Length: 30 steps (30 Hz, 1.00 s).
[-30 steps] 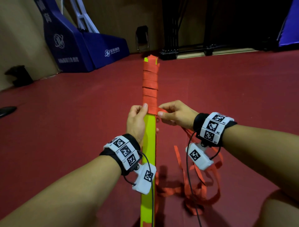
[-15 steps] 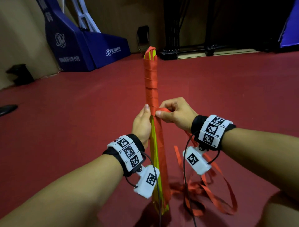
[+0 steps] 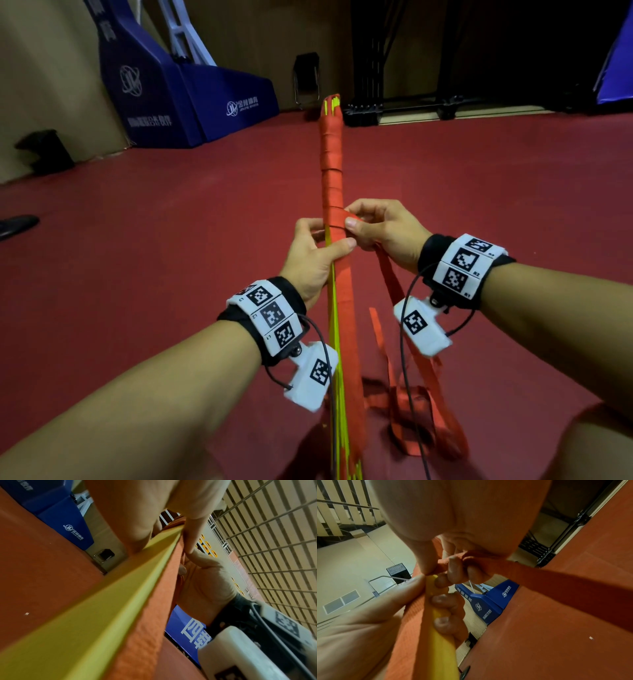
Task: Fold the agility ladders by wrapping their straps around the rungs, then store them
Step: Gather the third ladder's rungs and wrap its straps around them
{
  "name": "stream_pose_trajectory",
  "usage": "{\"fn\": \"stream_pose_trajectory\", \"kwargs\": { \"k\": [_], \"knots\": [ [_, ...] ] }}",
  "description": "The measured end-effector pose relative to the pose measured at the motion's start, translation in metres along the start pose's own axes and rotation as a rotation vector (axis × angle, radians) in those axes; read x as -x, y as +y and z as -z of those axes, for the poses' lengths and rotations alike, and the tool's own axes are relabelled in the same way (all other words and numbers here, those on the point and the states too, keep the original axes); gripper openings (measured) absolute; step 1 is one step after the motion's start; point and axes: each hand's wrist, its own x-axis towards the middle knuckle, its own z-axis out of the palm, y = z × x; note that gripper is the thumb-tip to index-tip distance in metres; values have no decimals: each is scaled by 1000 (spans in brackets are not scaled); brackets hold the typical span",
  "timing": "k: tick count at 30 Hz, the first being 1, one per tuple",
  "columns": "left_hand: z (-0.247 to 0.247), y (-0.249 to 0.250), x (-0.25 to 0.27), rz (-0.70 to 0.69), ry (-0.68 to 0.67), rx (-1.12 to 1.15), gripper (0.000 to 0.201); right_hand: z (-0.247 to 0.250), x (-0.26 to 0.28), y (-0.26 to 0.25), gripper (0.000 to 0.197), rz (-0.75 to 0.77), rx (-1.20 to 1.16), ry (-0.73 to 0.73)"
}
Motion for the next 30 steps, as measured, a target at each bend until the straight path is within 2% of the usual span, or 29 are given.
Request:
{"fn": "stream_pose_trajectory", "kwargs": {
  "k": [3,6,9,13,18,20,24,27,30],
  "knots": [
    [0,1,1,15,7,47,45,-2,-1,-1,9,-73,-70,-3],
    [1,2,2,44,-42,74,28,-1,0,-2,16,-123,-53,-78],
    [3,4,5,45,-69,76,29,-2,1,-1,20,-181,7,-110],
    [-1,4,8,54,-81,107,42,-4,1,-3,35,-224,30,-53],
    [-8,5,7,93,-88,66,26,-3,-1,-3,29,-217,62,46],
    [-8,2,7,78,-120,7,25,-2,-1,-2,35,-207,70,90],
    [-5,-5,9,72,-125,-185,9,5,-3,-1,44,-193,111,195],
    [-2,-8,8,90,-103,-257,14,8,-4,1,46,-186,112,227],
    [0,-8,7,92,-56,-245,16,8,-5,1,40,-166,91,182]
  ]
}}
